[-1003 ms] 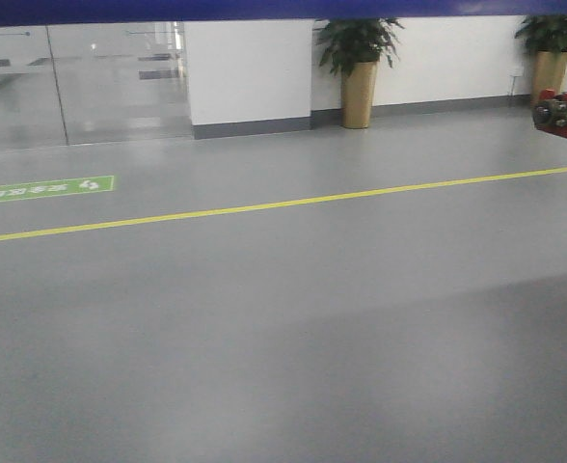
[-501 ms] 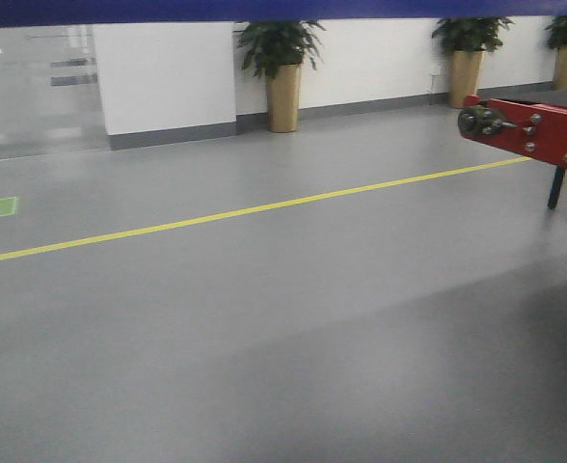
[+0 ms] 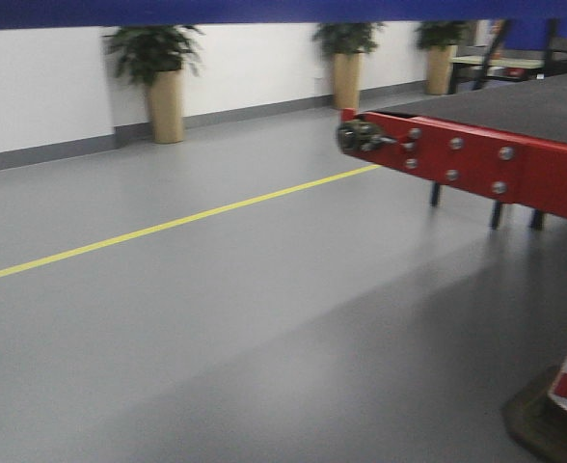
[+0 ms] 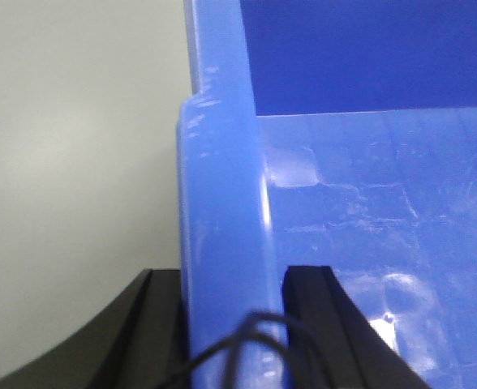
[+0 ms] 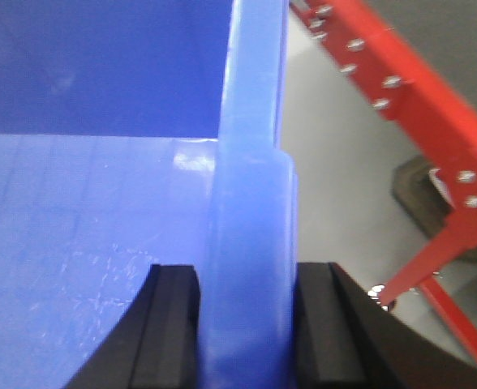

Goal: Move blue bin to conveyor side
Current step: 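Hold the bin while driving up to the red-framed conveyor belt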

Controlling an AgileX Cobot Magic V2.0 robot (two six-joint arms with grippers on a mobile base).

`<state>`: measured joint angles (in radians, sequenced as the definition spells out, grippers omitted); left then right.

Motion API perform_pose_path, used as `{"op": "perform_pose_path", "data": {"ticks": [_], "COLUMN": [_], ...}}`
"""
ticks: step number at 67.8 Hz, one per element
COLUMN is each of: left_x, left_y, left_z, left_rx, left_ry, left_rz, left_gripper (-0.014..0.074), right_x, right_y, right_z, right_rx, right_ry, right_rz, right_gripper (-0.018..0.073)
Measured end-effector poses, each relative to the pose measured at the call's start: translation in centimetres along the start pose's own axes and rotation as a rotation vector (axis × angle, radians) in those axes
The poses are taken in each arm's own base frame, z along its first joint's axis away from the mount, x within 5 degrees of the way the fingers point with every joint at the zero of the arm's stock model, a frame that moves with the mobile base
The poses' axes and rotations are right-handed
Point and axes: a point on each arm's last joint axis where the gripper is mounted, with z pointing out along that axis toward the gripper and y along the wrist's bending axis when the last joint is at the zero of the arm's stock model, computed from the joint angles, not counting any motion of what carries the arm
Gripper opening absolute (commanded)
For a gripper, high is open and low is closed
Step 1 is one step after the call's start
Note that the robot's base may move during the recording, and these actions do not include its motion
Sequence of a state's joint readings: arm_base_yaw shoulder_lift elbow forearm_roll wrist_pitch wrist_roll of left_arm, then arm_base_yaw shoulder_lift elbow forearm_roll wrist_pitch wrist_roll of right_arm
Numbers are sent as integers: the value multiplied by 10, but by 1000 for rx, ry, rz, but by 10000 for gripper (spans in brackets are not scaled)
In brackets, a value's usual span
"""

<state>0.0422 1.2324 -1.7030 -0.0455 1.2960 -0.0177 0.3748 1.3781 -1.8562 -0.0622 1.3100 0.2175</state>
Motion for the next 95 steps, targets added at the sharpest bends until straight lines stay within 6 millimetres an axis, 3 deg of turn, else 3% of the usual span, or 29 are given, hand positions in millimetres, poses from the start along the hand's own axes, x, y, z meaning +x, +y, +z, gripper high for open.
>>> {"op": "perform_pose_path", "data": {"ticks": [95], "left_x": [-2], "left_y": [0], "left_z": [0], "left_rx": [-2], "left_ry": [-25], "left_rz": [3], "left_gripper": [-16], "right_x": [0], "right_y": [0], "right_z": [0], "right_rx": [0], "right_ry": [-2], "right_rz": [0], "right_gripper": [-82]}}
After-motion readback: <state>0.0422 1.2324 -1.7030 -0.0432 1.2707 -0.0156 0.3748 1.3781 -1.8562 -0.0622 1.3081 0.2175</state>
